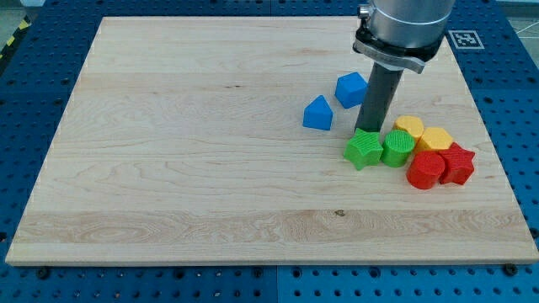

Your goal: Move the blue to the blue cube

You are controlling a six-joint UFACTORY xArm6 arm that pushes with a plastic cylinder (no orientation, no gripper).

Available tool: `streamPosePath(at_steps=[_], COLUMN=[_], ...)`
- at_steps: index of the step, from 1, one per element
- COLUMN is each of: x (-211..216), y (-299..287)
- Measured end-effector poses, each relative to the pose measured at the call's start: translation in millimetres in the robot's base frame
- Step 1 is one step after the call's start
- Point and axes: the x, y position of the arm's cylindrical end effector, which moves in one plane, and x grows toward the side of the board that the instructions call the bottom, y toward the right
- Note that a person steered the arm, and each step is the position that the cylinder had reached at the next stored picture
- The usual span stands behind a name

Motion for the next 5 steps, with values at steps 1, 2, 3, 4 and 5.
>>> streamPosePath(at_steps=[1,2,3,4,5], x=[0.0,0.0,0.0,-8.8,-11.6], y=[-15.9,-36.7,-55.8,-74.0,-94.0])
